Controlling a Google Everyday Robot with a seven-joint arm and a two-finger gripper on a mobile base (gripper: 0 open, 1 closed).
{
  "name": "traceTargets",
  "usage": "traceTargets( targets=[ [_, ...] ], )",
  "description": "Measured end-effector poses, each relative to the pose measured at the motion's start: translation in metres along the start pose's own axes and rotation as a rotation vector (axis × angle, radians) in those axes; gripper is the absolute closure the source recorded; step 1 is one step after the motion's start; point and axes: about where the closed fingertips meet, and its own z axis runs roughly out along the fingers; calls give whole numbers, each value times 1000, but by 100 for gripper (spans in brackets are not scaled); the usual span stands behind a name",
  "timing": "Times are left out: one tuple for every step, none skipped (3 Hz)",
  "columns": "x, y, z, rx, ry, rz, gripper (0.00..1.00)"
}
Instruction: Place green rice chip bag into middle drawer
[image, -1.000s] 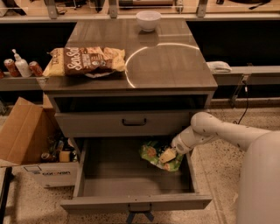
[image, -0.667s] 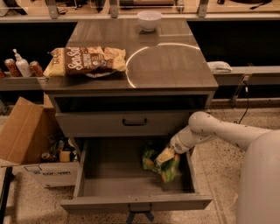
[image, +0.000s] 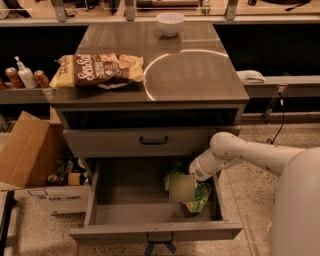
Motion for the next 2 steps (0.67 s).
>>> traceTargets(
  targets=[
    [10,28,7,-55,-6,1,0],
    [20,51,6,-86,-20,5,0]
  ],
)
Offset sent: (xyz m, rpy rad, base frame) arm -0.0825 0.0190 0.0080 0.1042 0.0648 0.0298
